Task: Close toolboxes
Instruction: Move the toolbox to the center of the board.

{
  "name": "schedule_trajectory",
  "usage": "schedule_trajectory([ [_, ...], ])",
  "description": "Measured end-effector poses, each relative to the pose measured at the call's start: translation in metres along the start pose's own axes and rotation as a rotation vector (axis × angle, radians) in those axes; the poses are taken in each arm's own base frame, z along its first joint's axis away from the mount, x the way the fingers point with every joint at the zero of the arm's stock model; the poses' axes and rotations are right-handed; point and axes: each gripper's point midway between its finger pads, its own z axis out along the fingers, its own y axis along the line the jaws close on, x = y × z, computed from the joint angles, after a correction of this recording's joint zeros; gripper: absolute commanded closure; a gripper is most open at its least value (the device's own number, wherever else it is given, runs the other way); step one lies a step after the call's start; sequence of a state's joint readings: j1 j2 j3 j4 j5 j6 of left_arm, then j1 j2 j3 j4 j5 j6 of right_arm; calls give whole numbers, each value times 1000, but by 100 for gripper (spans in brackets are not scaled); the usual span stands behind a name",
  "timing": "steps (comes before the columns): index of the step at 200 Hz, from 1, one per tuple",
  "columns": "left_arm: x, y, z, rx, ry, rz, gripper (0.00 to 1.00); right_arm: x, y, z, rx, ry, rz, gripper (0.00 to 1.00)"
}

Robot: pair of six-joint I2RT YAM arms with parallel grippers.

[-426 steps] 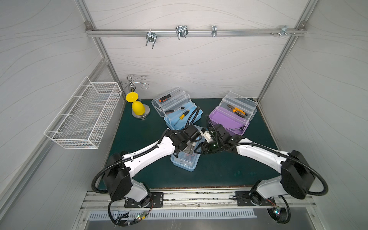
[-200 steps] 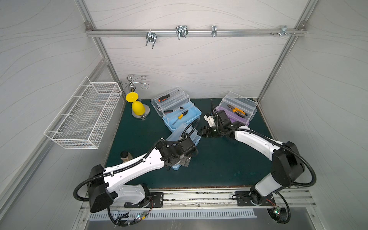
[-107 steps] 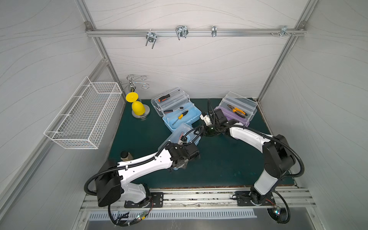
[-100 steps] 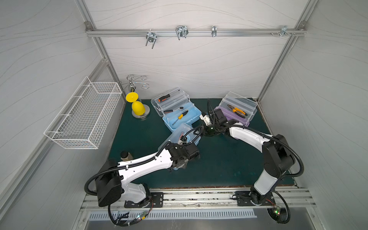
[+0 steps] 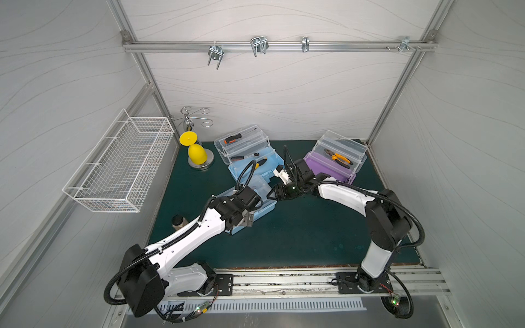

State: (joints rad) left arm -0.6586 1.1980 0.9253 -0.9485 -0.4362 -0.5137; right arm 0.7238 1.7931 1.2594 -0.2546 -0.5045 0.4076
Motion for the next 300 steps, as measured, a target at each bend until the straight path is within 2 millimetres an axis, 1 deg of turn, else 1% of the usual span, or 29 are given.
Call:
schedule_trajectory([
  [24,-4,10,7,-16,14,-35,1,-1,12,17,-15,16,-11,39],
  [54,-11,16,11,-37,4,-61,1,-5,27,36,-31,28,-17,40],
  [76,-17,15,11,-19,-13,-91,1,-6,39,50,-54,40,-28,40],
  [97,-18,11,10,12,-14,-106,1,1,56,68,-93,76,-50,40],
  [110,-19,9,8,30,-19,-111,1,4,65,74,-108,89,-62,40],
  [136,-16,8,7,46,-8,-111,0,6,63,74,-102,91,-60,40],
  [148,-19,4,7,63,-15,-116,1,6,57,72,-88,86,-51,40],
  [161,-21,1,6,82,-23,-117,1,7,46,67,-67,84,-32,39],
  [177,-23,-3,6,103,-29,-112,0,6,30,55,-37,67,-4,39],
  [190,-26,-7,5,123,-35,-108,1,0,18,40,-10,38,18,39],
  [229,-33,-22,-1,200,-69,-82,1,-28,-5,-17,84,-97,45,37],
  [242,-35,-32,-8,234,-89,-53,1,-37,-16,-38,148,-148,60,35],
  [256,-33,-49,-16,283,-101,-2,1,-43,-29,-60,217,-194,75,35],
  [274,-30,-69,-26,336,-115,57,1,-49,-58,-92,314,-251,123,34],
  [285,-31,-80,-31,367,-128,79,1,-51,-81,-114,383,-289,166,34],
  [300,-32,-89,-32,389,-139,95,1,-49,-113,-144,479,-332,232,34],
])
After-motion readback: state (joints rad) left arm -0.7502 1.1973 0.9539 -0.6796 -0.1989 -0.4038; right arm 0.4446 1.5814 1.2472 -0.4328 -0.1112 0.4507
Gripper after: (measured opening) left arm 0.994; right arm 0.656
